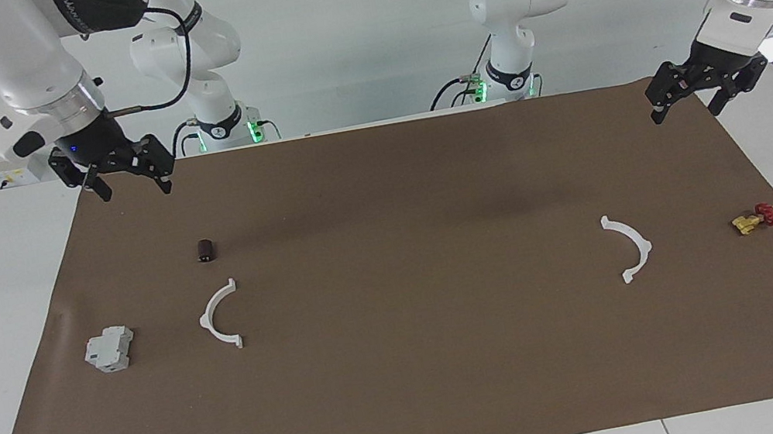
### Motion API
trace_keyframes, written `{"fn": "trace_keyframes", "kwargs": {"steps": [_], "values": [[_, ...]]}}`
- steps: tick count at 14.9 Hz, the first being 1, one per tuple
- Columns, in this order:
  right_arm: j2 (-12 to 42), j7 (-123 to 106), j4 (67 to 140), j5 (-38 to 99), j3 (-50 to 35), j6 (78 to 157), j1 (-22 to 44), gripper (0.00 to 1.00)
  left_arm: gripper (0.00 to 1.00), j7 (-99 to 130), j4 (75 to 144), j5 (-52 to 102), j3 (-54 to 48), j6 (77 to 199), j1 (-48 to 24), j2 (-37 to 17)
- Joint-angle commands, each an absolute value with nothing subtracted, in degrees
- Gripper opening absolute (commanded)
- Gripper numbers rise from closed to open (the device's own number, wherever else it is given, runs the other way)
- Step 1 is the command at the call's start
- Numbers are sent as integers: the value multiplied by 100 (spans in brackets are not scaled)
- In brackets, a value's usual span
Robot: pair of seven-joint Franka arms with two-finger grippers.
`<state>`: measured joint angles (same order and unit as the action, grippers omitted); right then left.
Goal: Assemble drain pipe with both arms
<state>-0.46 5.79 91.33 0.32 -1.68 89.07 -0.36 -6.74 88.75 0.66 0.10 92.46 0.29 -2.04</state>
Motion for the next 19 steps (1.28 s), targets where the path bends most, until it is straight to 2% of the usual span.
{"fn": "trace_keyframes", "kwargs": {"steps": [1,5,8,10,13,19], "values": [[-123,11,9316,61,-228,9113,-88,100,100,-668,8912,114,88,9167,-26,-123],[438,-79,9421,53,-220,9841,-88,100,100,-668,8912,114,88,9167,-26,-123],[913,-193,9869,44,-220,11009,-97,100,100,-668,8912,114,88,9167,-26,-123],[1115,-298,10001,35,-220,11415,-114,100,100,-668,8912,114,88,9167,-26,-132],[1116,-1010,10896,62,-220,12547,-158,100,100,-668,8912,114,88,9167,-26,-123],[1625,-1703,11197,70,-167,13315,-263,100,100,-668,8912,114,88,9167,-26,-123]]}}
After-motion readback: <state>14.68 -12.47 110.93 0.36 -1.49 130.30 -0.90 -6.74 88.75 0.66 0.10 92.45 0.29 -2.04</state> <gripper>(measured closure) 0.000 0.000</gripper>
